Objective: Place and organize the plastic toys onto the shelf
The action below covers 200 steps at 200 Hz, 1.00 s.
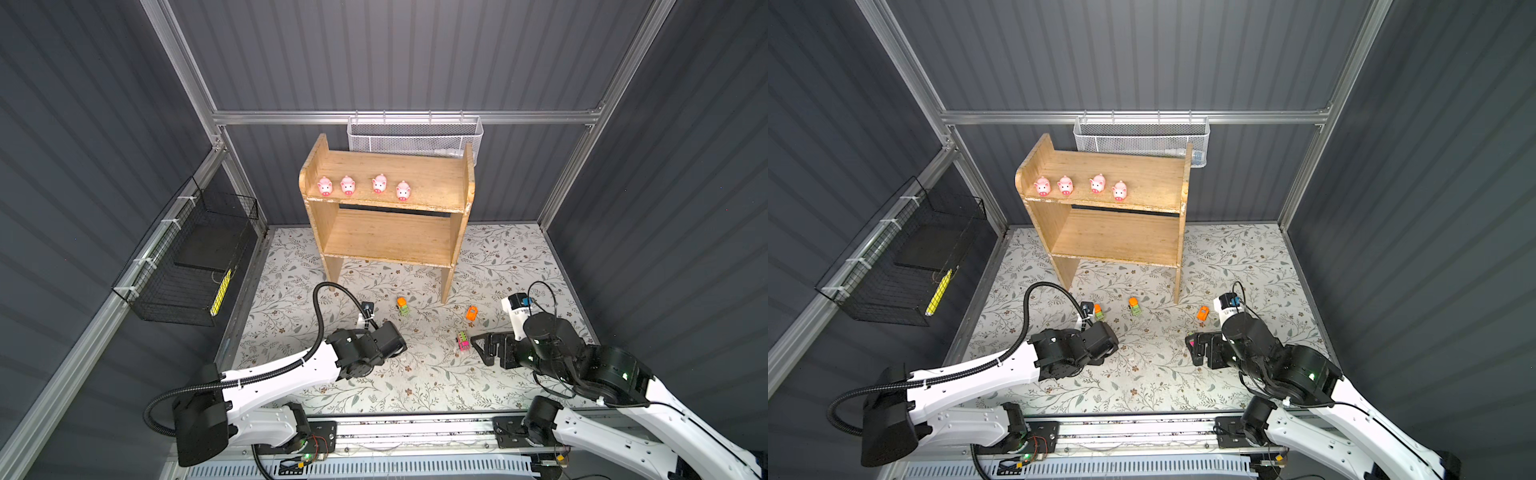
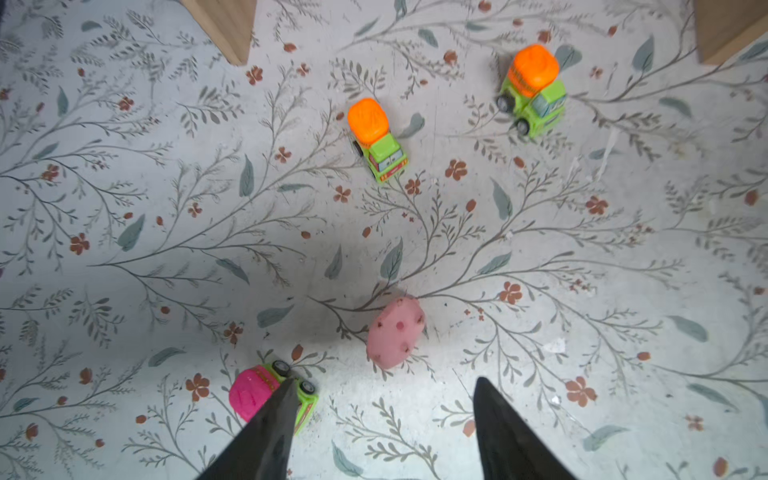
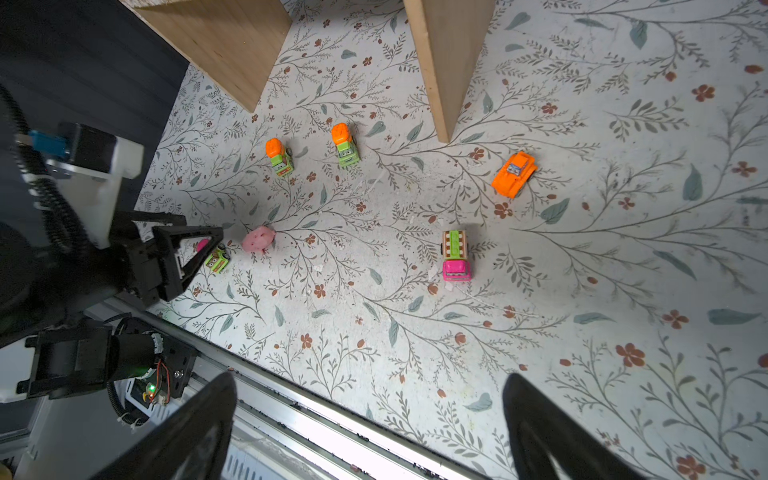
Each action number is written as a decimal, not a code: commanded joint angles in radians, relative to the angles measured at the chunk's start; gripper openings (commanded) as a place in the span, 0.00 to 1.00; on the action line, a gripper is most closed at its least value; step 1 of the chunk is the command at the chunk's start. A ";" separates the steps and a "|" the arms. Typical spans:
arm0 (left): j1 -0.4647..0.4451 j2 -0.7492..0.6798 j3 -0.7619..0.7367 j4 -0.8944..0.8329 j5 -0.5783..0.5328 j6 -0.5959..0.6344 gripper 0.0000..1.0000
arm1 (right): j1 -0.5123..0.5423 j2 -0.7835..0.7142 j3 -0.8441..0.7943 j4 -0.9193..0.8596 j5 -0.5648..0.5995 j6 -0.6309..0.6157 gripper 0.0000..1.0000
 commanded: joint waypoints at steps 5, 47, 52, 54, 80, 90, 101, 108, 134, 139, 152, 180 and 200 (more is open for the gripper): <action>0.030 0.032 -0.077 0.106 0.092 0.008 0.70 | 0.003 -0.015 -0.023 0.003 -0.022 0.028 0.99; 0.097 0.070 -0.162 0.240 0.178 0.041 0.69 | 0.002 -0.033 -0.046 -0.003 -0.030 0.036 0.99; 0.106 0.077 -0.167 0.255 0.188 0.047 0.69 | 0.003 -0.035 -0.051 -0.004 -0.030 0.037 0.99; 0.108 0.081 -0.170 0.259 0.191 0.048 0.69 | 0.003 -0.038 -0.052 -0.004 -0.031 0.038 0.99; 0.128 0.130 -0.154 0.285 0.208 0.080 0.66 | 0.003 -0.054 -0.068 -0.007 -0.028 0.045 0.99; 0.135 0.147 -0.148 0.293 0.217 0.093 0.65 | 0.003 -0.057 -0.074 -0.008 -0.026 0.048 0.99; 0.145 0.166 -0.142 0.304 0.224 0.104 0.62 | 0.002 -0.056 -0.077 -0.008 -0.025 0.048 0.99; 0.150 0.176 -0.143 0.313 0.234 0.110 0.60 | 0.003 -0.057 -0.078 -0.010 -0.027 0.049 0.99; 0.158 0.207 -0.144 0.331 0.257 0.110 0.46 | 0.002 -0.059 -0.081 -0.018 -0.020 0.049 0.99; 0.158 0.209 -0.145 0.333 0.262 0.108 0.42 | 0.003 -0.060 -0.082 -0.018 -0.018 0.048 0.99; 0.157 0.207 -0.145 0.338 0.281 0.101 0.35 | 0.003 -0.059 -0.083 -0.018 -0.015 0.048 0.99; 0.157 0.175 -0.142 0.366 0.349 0.087 0.32 | 0.002 -0.051 -0.097 0.000 -0.025 0.051 0.99; 0.158 0.122 -0.164 0.457 0.456 0.074 0.32 | 0.003 -0.055 -0.129 0.043 -0.062 0.062 0.99</action>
